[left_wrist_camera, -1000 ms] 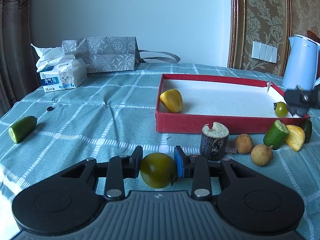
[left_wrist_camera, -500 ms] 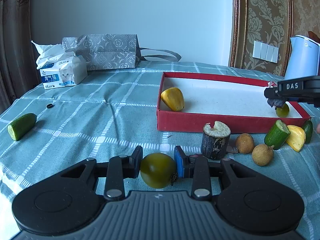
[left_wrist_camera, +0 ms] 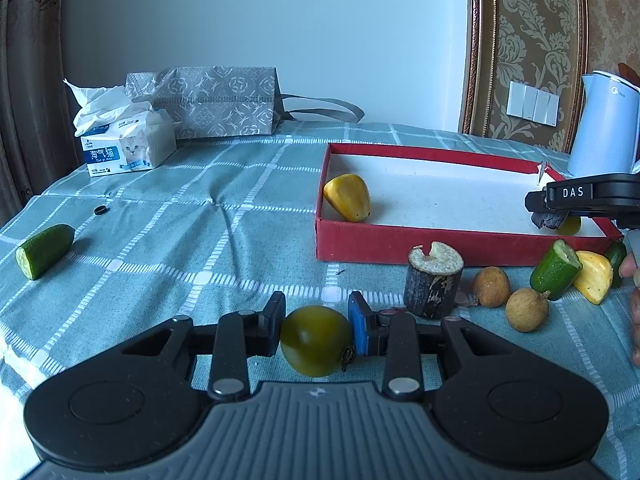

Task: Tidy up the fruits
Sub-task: 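Release black cylinder in tray with right tool while left holds tomato, then lower the dark green tomato into the red tray and open the left tool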

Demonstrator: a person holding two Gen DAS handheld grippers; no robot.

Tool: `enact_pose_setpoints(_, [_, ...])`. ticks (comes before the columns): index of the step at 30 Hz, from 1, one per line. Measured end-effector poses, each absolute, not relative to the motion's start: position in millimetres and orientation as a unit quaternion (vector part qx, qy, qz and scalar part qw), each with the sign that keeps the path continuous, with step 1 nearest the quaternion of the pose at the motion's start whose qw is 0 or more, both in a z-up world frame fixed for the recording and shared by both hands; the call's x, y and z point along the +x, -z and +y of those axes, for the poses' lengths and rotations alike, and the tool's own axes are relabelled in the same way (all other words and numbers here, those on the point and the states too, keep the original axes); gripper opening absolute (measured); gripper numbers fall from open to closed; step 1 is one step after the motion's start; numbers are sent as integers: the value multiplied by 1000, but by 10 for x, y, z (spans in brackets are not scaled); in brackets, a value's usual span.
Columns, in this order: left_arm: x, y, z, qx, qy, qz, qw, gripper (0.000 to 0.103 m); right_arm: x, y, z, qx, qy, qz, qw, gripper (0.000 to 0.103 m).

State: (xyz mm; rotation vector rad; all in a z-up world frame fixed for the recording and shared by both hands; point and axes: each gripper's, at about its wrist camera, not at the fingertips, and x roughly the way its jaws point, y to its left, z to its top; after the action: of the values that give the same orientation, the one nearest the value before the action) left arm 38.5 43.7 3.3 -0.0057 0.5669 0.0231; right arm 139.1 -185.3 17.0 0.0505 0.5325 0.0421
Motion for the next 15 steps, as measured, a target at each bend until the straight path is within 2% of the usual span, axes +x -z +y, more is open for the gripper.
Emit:
enact_pose_setpoints(2, [387,-34,442,-3,-12,279,960,33,1381,-176,-1832,18,-19,254,967,49])
enact_pose_setpoints(4, [391,-32,448,-4,-12,280,960,33,1349,-217,-1811,7,-9,240,971,77])
enact_pose_setpoints(5, [393,-32,451,-5,-13,280,960,33,1330,-237,-1809,6,-5,235,972,83])
enact_pose_setpoints(9, [398,-35,460,-8,-15,280,960,34,1115,-390,-1912,39,-15,212,976,85])
enact_pose_setpoints(15, [385,-43,479,-15,-18,275,961,34,569,-426,-1947,67,-85,219,970,85])
